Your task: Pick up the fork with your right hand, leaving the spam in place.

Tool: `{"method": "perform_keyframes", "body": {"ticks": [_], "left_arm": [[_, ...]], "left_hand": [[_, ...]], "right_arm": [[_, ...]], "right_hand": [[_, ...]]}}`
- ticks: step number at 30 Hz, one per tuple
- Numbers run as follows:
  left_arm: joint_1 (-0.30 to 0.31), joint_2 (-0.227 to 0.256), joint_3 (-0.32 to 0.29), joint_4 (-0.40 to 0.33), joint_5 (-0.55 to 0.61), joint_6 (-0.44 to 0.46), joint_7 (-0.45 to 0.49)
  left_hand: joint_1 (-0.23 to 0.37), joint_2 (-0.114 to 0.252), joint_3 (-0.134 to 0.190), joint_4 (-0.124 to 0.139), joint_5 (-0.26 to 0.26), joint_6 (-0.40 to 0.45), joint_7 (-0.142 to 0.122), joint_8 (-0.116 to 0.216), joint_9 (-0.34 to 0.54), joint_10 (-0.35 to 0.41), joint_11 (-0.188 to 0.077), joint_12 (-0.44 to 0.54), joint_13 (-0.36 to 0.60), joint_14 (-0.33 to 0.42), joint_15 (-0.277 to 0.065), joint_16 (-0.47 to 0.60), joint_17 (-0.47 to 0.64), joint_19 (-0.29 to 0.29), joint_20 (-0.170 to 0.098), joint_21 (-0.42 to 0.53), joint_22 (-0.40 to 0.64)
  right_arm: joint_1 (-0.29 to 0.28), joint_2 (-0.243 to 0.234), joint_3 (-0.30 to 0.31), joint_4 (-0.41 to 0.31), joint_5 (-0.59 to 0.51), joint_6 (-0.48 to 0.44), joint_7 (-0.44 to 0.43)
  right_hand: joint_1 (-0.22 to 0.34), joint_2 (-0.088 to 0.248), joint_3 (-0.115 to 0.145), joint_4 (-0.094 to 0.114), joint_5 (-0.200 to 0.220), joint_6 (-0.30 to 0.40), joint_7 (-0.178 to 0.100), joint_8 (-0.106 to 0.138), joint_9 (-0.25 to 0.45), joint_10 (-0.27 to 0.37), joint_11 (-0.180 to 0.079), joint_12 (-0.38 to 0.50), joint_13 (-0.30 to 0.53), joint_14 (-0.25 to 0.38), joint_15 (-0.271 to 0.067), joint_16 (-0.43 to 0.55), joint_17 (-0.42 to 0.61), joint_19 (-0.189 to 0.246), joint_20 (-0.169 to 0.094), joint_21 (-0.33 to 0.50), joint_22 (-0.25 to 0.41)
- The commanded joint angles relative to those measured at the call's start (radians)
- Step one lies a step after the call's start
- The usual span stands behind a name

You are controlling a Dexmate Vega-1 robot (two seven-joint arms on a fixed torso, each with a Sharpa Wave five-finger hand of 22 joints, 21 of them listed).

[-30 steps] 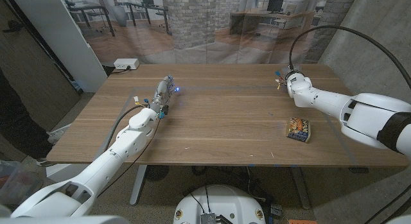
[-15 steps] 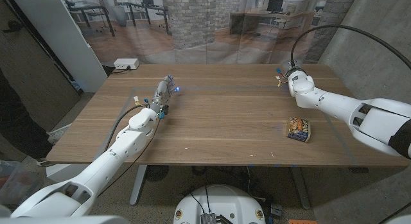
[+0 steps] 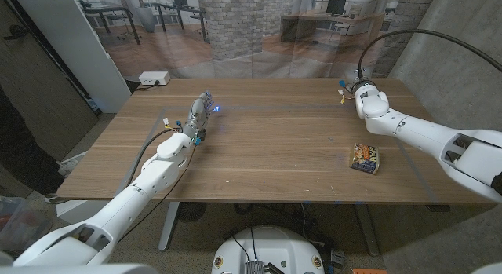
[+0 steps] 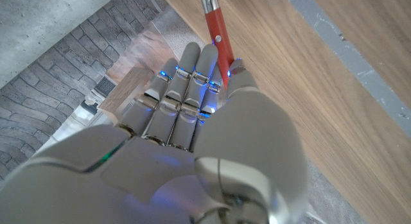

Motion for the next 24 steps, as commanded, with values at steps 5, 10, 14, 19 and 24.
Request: {"method": "perform_keyframes", "body": {"ticks": [5,10,14,19,24], "left_arm": [[0.019,0.006,-0.006,-0.022,-0.003,-0.012,0.001],[0.028,0.012,-0.011,-0.032,-0.005,-0.016,0.001],[0.035,0.017,-0.015,-0.040,-0.007,-0.018,0.001],[0.041,0.020,-0.018,-0.044,-0.009,-0.025,-0.002],[0.046,0.024,-0.022,-0.045,-0.013,-0.030,-0.007]], "left_hand": [[-0.012,0.089,-0.002,-0.001,0.008,-0.122,0.007,0.002,0.006,-0.122,0.004,0.000,0.006,-0.172,0.001,0.002,0.003,-0.159,-0.004,-0.002,0.002],[-0.012,0.090,-0.003,-0.001,0.008,-0.122,0.005,0.002,0.006,-0.121,0.003,0.000,0.006,-0.172,0.001,0.002,0.003,-0.159,-0.004,-0.003,0.002],[-0.012,0.090,-0.004,-0.001,0.008,-0.121,0.006,0.002,0.006,-0.121,0.004,0.000,0.006,-0.171,0.002,0.002,0.003,-0.159,-0.004,-0.003,0.002],[-0.011,0.090,-0.004,-0.001,0.008,-0.121,0.006,0.002,0.006,-0.121,0.002,0.000,0.006,-0.171,0.002,0.002,0.003,-0.159,-0.004,-0.003,0.002],[-0.011,0.090,-0.005,-0.001,0.009,-0.120,0.006,0.002,0.006,-0.121,0.003,0.000,0.006,-0.171,0.002,0.003,0.003,-0.159,-0.003,-0.004,0.002]], "right_arm": [[-0.080,-0.074,0.102,-0.169,-0.085,0.033,0.000],[-0.103,-0.085,0.131,-0.207,-0.106,0.035,0.006],[-0.119,-0.096,0.152,-0.239,-0.124,0.040,0.011],[-0.139,-0.105,0.177,-0.274,-0.148,0.037,0.018],[-0.158,-0.110,0.200,-0.302,-0.166,0.038,0.016]], "right_hand": [[0.051,0.036,-0.005,0.004,0.002,0.118,-0.111,0.049,0.103,-0.008,-0.032,0.011,0.010,-0.006,-0.100,-0.015,0.005,-0.012,-0.142,0.005,0.002],[0.056,0.034,-0.008,0.003,0.003,0.117,-0.112,0.048,0.101,-0.011,-0.035,0.013,0.014,-0.007,-0.103,-0.020,0.006,-0.014,-0.146,0.006,0.002],[0.057,0.033,-0.009,0.003,0.003,0.115,-0.112,0.046,0.101,-0.012,-0.036,0.014,0.017,-0.007,-0.102,-0.023,0.007,-0.015,-0.147,0.007,0.002],[0.059,0.034,-0.012,0.005,0.003,0.116,-0.112,0.046,0.101,-0.014,-0.037,0.016,0.020,-0.006,-0.102,-0.027,0.009,-0.017,-0.148,0.009,0.002],[0.060,0.033,-0.014,0.006,0.003,0.117,-0.118,0.046,0.101,-0.014,-0.038,0.018,0.023,-0.006,-0.102,-0.031,0.010,-0.018,-0.149,0.010,0.002]]}}
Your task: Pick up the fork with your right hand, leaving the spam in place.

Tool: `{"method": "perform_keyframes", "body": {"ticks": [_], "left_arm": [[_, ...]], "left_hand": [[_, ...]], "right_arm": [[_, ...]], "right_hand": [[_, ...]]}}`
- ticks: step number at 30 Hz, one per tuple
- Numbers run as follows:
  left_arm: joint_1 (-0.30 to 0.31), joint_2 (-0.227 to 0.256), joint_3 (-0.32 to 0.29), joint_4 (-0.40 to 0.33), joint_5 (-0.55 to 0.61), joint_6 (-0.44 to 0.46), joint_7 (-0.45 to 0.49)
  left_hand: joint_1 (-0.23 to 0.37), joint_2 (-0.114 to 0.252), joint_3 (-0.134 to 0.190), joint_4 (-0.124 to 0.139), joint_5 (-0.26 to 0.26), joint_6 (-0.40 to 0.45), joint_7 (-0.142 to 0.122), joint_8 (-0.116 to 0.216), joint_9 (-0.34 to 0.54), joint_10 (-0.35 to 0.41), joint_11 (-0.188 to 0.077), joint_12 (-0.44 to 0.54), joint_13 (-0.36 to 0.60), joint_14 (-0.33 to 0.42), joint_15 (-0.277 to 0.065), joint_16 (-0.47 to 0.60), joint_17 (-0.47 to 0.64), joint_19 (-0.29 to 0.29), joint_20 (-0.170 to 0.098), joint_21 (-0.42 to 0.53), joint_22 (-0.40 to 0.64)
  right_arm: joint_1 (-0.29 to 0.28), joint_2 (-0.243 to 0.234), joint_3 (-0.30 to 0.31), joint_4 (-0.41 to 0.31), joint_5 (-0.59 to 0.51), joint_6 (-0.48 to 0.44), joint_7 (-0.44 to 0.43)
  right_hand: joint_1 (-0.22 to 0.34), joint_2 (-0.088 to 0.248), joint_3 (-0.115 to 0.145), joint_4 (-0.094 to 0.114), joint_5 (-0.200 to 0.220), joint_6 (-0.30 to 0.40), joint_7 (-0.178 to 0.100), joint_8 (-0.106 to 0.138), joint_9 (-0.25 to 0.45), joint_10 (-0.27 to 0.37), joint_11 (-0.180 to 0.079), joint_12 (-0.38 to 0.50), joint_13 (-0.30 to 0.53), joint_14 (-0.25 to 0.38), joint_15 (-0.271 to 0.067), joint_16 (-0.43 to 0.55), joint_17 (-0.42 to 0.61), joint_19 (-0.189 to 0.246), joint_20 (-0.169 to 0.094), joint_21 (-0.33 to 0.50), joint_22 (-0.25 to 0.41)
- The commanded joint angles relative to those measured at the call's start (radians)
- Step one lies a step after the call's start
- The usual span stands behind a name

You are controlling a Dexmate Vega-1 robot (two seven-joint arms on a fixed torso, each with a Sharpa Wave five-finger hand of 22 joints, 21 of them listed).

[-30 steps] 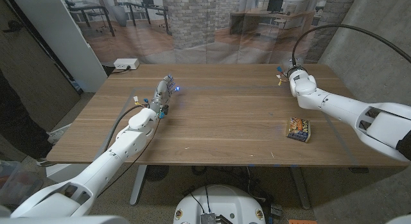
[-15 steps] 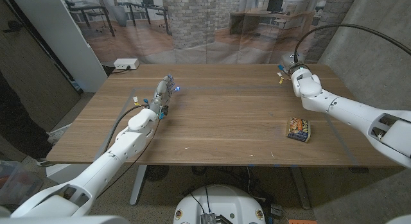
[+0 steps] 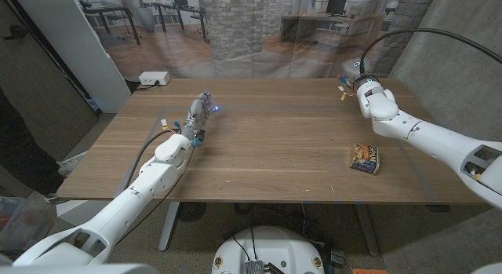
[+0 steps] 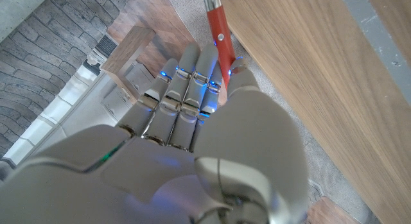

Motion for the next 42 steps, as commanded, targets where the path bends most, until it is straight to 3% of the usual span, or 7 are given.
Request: {"method": "perform_keyframes", "body": {"ticks": [1,19,30,42], "left_arm": [[0.014,0.010,-0.010,-0.009,-0.007,-0.013,-0.008],[0.021,0.022,-0.026,0.000,-0.023,-0.027,-0.030],[0.023,0.032,-0.036,0.010,-0.038,-0.038,-0.058],[-0.015,0.042,-0.040,0.079,-0.058,-0.049,-0.137]], "left_hand": [[-0.011,0.090,-0.005,-0.001,0.005,-0.120,0.006,0.002,0.006,-0.120,0.003,0.000,0.006,-0.171,0.002,0.003,0.003,-0.159,-0.003,0.000,0.002],[-0.011,0.091,-0.008,-0.001,0.006,-0.120,0.006,0.002,0.006,-0.121,0.003,0.000,0.006,-0.170,0.002,0.003,0.003,-0.157,-0.003,-0.002,0.002],[-0.010,0.092,-0.010,-0.001,0.007,-0.119,0.007,0.002,0.006,-0.120,0.002,0.000,0.006,-0.170,0.002,0.003,0.003,-0.156,-0.004,-0.002,0.002],[-0.010,0.092,-0.011,-0.002,0.007,-0.118,0.008,0.003,0.006,-0.118,0.003,0.001,0.006,-0.169,0.002,0.003,0.003,-0.155,-0.003,-0.003,0.002]], "right_arm": [[-0.050,-0.021,0.061,-0.086,-0.055,-0.006,0.013],[-0.091,-0.008,0.115,-0.133,-0.104,0.001,-0.031],[-0.098,-0.003,0.126,-0.165,-0.147,-0.022,-0.014],[-0.110,0.020,0.129,-0.171,-0.210,-0.076,-0.028]], "right_hand": [[0.054,0.039,-0.005,0.001,0.007,0.117,-0.118,0.000,0.100,-0.016,-0.039,0.004,0.005,-0.002,-0.098,-0.005,0.006,-0.003,-0.155,0.010,0.002],[0.059,0.044,-0.013,0.008,0.010,0.115,-0.129,0.000,0.106,-0.024,-0.047,0.007,0.016,-0.002,-0.099,-0.024,0.008,-0.014,-0.156,0.014,0.002],[0.058,0.047,-0.018,0.013,0.012,0.115,-0.134,0.003,0.113,-0.031,-0.050,0.007,0.019,-0.004,-0.100,-0.038,0.009,-0.020,-0.155,0.016,0.002],[0.062,0.045,-0.025,0.015,0.018,0.123,-0.142,0.004,0.113,-0.030,-0.060,0.003,0.014,-0.001,-0.102,-0.053,0.009,-0.025,-0.155,0.020,0.002]]}}
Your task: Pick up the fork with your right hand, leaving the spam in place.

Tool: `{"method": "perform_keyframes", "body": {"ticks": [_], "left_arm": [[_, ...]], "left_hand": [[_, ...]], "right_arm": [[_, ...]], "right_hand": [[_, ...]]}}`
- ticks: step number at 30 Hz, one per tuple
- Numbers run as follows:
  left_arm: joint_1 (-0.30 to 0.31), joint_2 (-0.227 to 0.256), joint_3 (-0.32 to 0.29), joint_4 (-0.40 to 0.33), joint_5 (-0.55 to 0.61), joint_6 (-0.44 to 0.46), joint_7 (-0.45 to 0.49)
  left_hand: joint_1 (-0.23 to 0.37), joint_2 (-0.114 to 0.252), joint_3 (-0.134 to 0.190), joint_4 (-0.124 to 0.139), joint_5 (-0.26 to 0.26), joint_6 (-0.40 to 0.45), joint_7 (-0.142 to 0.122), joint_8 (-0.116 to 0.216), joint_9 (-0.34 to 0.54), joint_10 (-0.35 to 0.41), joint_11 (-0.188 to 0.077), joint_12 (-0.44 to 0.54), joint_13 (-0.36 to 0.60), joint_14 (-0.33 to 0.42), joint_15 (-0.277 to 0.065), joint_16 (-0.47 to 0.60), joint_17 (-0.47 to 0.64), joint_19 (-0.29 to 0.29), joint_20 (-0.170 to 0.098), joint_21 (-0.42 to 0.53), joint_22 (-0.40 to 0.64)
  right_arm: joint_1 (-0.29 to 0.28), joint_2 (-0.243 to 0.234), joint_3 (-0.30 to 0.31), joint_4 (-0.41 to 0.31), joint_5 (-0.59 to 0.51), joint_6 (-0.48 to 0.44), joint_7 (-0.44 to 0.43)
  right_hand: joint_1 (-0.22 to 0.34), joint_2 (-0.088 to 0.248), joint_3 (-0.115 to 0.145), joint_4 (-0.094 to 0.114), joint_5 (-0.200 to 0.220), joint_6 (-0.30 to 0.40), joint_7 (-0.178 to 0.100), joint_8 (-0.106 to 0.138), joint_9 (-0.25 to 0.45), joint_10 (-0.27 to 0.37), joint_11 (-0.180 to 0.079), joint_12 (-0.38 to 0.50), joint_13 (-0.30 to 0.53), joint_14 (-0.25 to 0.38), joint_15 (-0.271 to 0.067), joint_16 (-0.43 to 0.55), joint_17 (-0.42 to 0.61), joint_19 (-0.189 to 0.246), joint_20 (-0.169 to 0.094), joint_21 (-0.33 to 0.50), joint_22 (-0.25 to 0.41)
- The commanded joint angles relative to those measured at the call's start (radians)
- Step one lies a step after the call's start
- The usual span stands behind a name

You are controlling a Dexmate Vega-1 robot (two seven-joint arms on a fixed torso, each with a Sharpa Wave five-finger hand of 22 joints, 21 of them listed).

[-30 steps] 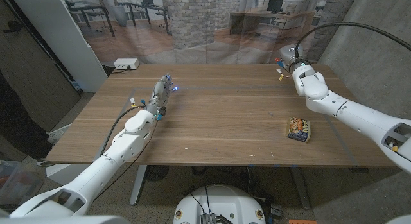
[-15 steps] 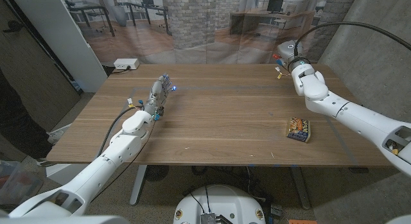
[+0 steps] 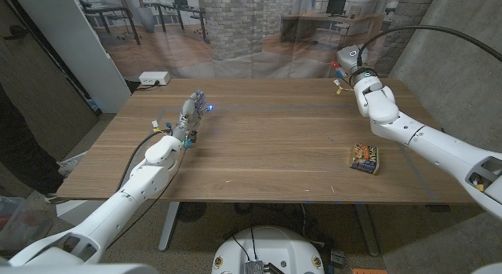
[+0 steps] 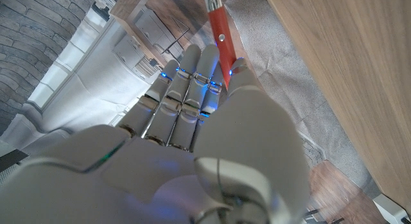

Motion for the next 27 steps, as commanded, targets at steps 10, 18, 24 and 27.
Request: {"method": "perform_keyframes", "body": {"ticks": [10,18,24,27], "left_arm": [[-0.066,0.014,-0.004,0.115,-0.029,-0.012,-0.126],[-0.090,0.017,-0.002,0.172,-0.040,-0.016,-0.184],[-0.109,0.026,0.001,0.216,-0.045,-0.021,-0.241],[-0.115,0.032,0.002,0.238,-0.042,-0.037,-0.271]], "left_hand": [[-0.010,0.093,-0.004,-0.002,0.008,-0.118,0.007,0.002,0.006,-0.119,0.003,0.000,0.006,-0.170,0.002,0.002,0.003,-0.155,-0.005,-0.004,0.002],[-0.009,0.093,-0.005,-0.002,0.008,-0.119,0.007,0.002,0.006,-0.119,0.003,0.000,0.006,-0.170,0.002,0.002,0.003,-0.154,-0.004,-0.005,0.002],[-0.009,0.093,-0.005,-0.002,0.008,-0.119,0.007,0.002,0.006,-0.120,0.003,0.000,0.006,-0.171,0.002,0.002,0.003,-0.155,-0.004,-0.006,0.002],[-0.009,0.093,-0.006,-0.002,0.009,-0.120,0.007,0.001,0.006,-0.120,0.003,0.000,0.006,-0.171,0.003,0.002,0.003,-0.157,-0.002,-0.006,0.002]], "right_arm": [[-0.015,0.048,-0.003,0.023,-0.095,-0.104,-0.056],[-0.007,0.057,-0.017,0.026,-0.137,-0.150,-0.030],[-0.006,0.065,-0.035,0.011,-0.189,-0.201,0.026],[-0.015,0.070,-0.041,-0.006,-0.217,-0.226,0.044]], "right_hand": [[0.060,0.051,-0.010,0.000,0.014,0.126,-0.129,0.002,0.111,-0.027,-0.053,0.001,-0.001,0.001,-0.103,-0.016,0.004,-0.005,-0.153,0.009,0.001],[0.062,0.052,-0.014,0.002,0.017,0.126,-0.131,-0.001,0.108,-0.027,-0.053,-0.002,-0.005,0.002,-0.103,-0.024,0.004,-0.007,-0.153,0.011,0.001],[0.064,0.052,-0.016,0.002,0.018,0.127,-0.130,-0.002,0.107,-0.026,-0.054,-0.004,-0.008,0.004,-0.103,-0.027,0.005,-0.007,-0.153,0.013,0.001],[0.064,0.053,-0.018,0.003,0.019,0.126,-0.130,-0.002,0.108,-0.027,-0.054,-0.004,-0.007,0.006,-0.102,-0.028,0.006,-0.007,-0.153,0.014,0.001]]}}
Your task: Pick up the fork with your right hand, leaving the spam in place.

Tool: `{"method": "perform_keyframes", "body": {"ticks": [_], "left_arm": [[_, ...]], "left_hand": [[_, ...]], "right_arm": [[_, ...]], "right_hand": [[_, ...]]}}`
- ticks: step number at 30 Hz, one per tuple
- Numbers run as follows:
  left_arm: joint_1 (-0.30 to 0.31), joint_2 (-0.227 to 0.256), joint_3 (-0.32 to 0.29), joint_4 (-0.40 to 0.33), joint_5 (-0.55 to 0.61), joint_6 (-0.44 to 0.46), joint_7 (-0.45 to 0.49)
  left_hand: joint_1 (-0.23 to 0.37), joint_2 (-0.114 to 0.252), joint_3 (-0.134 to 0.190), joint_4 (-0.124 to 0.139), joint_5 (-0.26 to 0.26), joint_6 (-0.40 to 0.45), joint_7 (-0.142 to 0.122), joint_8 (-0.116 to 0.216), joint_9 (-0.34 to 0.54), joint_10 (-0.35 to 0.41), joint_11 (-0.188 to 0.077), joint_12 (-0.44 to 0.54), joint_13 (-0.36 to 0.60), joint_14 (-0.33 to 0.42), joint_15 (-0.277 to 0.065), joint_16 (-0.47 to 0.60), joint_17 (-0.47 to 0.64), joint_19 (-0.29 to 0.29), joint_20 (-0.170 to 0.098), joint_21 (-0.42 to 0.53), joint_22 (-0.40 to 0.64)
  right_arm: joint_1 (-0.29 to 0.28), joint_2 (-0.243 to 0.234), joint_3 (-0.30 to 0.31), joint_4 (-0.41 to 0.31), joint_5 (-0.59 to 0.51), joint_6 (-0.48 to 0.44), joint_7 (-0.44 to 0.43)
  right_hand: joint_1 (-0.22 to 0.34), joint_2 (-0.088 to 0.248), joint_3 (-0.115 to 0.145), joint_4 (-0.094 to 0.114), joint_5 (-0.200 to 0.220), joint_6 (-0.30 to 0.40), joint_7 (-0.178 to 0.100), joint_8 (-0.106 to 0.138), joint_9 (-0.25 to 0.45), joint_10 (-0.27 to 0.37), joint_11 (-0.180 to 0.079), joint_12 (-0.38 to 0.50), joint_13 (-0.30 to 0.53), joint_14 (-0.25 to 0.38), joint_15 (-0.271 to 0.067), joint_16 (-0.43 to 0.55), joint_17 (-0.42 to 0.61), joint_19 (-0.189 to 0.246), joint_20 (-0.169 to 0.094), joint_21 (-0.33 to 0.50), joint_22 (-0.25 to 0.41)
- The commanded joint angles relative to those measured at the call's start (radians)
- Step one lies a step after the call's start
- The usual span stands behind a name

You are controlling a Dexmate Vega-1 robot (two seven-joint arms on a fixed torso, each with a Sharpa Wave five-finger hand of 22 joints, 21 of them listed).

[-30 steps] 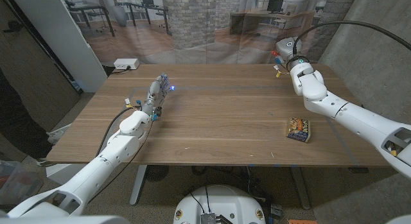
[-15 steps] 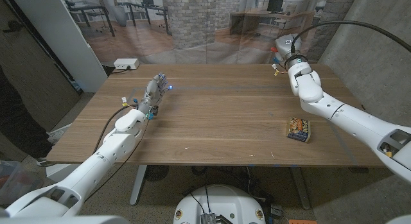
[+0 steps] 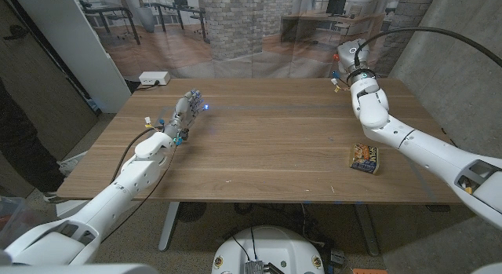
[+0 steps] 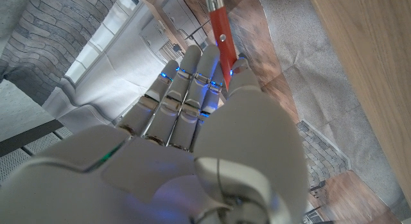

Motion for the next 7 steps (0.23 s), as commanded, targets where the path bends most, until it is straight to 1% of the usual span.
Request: {"method": "perform_keyframes", "body": {"ticks": [1,7], "left_arm": [[-0.056,0.020,0.005,0.138,-0.007,-0.025,-0.104],[-0.091,-0.004,0.005,0.235,-0.022,-0.042,-0.158]], "left_hand": [[-0.009,0.093,-0.006,-0.001,0.005,-0.120,0.007,0.002,0.006,-0.120,0.003,0.000,0.006,-0.171,0.002,0.002,0.003,-0.156,-0.003,-0.002,0.002],[-0.010,0.093,-0.006,-0.001,0.005,-0.121,0.007,0.001,0.006,-0.121,0.003,-0.001,0.006,-0.171,0.003,0.002,0.003,-0.157,-0.003,-0.003,0.002]], "right_arm": [[-0.008,0.020,-0.025,-0.033,-0.128,-0.130,0.092],[-0.006,0.044,-0.036,-0.028,-0.158,-0.141,0.125]], "right_hand": [[0.064,0.052,-0.005,0.000,0.004,0.123,-0.125,0.002,0.104,-0.030,-0.050,-0.004,0.003,0.006,-0.103,-0.002,0.006,-0.008,-0.153,0.007,0.004],[0.065,0.054,-0.008,0.002,0.005,0.124,-0.124,0.002,0.104,-0.030,-0.050,-0.004,0.004,0.007,-0.102,-0.006,0.008,-0.008,-0.153,0.009,0.004]]}}
